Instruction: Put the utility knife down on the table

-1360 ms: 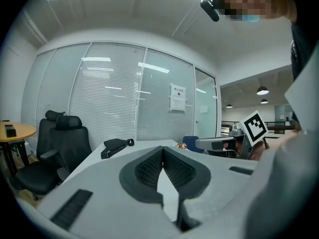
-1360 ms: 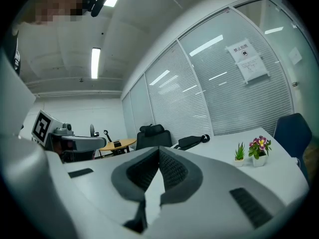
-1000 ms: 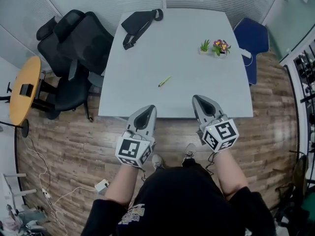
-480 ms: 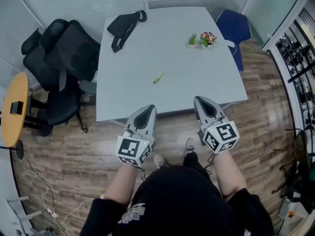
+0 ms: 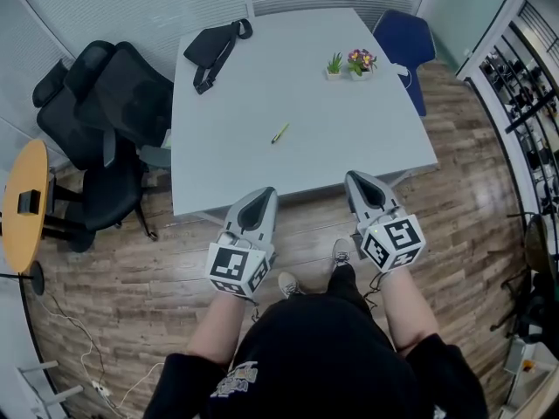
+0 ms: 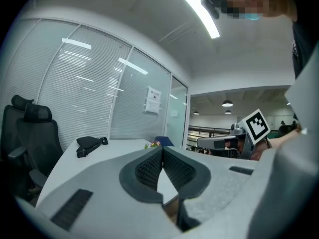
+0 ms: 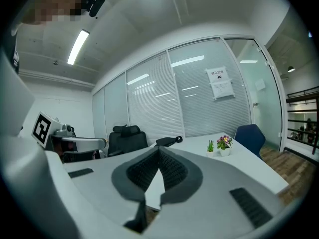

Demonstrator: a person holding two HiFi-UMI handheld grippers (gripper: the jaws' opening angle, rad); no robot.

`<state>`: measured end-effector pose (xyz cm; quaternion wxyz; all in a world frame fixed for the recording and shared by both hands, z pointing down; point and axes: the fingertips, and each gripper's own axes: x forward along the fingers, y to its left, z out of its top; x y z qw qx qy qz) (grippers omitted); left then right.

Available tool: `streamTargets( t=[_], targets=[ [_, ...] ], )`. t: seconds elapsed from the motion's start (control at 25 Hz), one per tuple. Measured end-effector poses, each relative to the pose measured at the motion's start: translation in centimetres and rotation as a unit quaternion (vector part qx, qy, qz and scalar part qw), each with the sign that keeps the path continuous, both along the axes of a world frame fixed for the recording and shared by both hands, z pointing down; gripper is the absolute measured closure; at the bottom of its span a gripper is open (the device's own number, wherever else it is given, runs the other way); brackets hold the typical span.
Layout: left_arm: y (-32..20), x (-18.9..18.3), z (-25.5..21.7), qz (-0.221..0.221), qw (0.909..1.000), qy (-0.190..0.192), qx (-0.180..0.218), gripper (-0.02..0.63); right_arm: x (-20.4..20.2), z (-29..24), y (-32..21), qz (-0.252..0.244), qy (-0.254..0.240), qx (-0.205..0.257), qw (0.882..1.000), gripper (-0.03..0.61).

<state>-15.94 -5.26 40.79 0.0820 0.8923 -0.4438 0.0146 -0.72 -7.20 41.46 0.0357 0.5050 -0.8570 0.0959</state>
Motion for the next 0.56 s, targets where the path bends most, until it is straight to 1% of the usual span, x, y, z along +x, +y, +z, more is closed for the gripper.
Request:
streamTargets(
  t=[0.56],
  targets=[
    [1.1, -1.1, -0.5, -0.002, 1.0000, 0.000, 0.007, 0.607, -0.8, -0.3, 0.9, -0.001, 0.004, 0.004, 1.000, 0.575]
  ],
)
